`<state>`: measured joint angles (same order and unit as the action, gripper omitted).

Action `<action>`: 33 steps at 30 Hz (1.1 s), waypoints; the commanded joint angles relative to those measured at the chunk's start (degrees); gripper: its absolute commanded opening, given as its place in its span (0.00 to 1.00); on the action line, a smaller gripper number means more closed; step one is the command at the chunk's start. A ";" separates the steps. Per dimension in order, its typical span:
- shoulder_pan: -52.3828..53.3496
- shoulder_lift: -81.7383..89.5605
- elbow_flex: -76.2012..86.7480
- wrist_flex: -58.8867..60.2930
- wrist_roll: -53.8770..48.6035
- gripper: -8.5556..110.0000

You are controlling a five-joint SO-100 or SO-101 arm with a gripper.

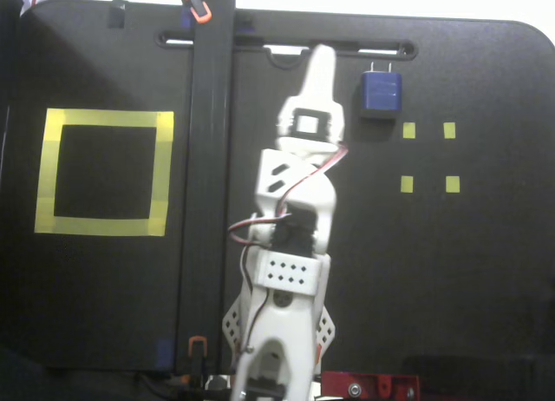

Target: Grasp the block and place it in the designated area.

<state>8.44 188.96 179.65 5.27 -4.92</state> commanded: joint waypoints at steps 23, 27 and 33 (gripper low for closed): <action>15.47 -20.57 -18.63 8.17 1.67 0.07; 15.38 -34.45 -32.78 13.89 3.87 0.07; 16.00 -55.55 -57.48 30.32 6.77 0.07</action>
<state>23.91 138.52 131.66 28.92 1.05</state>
